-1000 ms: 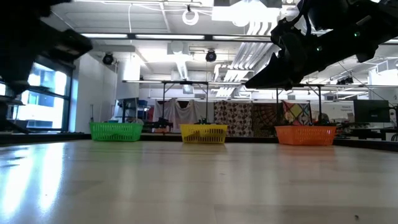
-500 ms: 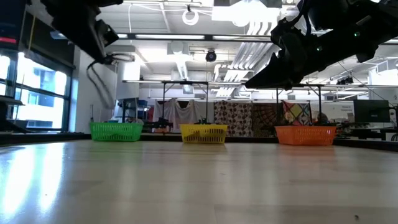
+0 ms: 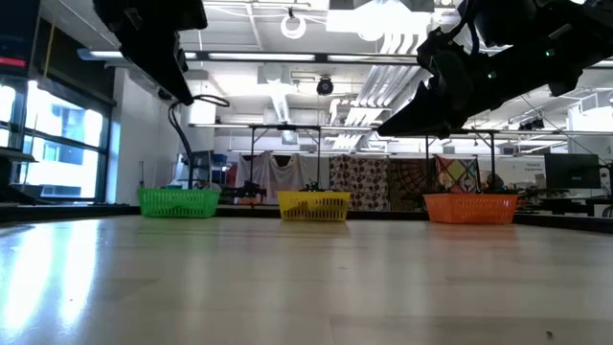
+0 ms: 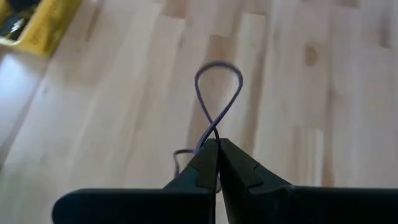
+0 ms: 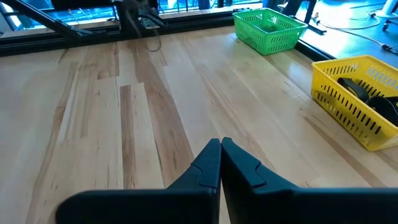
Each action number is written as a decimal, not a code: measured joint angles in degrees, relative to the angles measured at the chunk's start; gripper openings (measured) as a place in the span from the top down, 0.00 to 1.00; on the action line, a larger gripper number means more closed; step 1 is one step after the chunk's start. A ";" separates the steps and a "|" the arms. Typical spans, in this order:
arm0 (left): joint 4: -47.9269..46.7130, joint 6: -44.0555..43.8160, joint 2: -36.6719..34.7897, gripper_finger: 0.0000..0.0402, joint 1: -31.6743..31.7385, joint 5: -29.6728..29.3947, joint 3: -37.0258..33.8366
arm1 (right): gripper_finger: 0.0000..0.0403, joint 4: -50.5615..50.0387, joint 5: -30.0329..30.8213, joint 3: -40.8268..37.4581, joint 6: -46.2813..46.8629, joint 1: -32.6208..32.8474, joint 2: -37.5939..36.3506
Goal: Sort rubber bands into baskets
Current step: Put the purple rubber band into the green bin, then return to Home Position
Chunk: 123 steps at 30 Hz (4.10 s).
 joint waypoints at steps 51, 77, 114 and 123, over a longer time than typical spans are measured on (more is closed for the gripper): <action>-0.56 16.94 1.54 1.00 54.97 4.38 0.07 | 1.00 0.02 -0.01 0.00 -0.16 -0.02 0.00; 8.05 18.05 17.57 0.96 56.28 3.58 0.07 | 1.00 0.02 -0.02 0.00 -1.33 -0.13 0.00; 43.71 16.42 -10.44 0.72 28.77 7.11 -19.66 | 1.00 -1.41 -1.20 0.02 -5.18 -0.81 0.00; 56.36 17.31 -14.41 0.77 24.03 9.56 -26.68 | 1.00 -0.27 -16.59 0.02 -9.32 -8.30 -0.58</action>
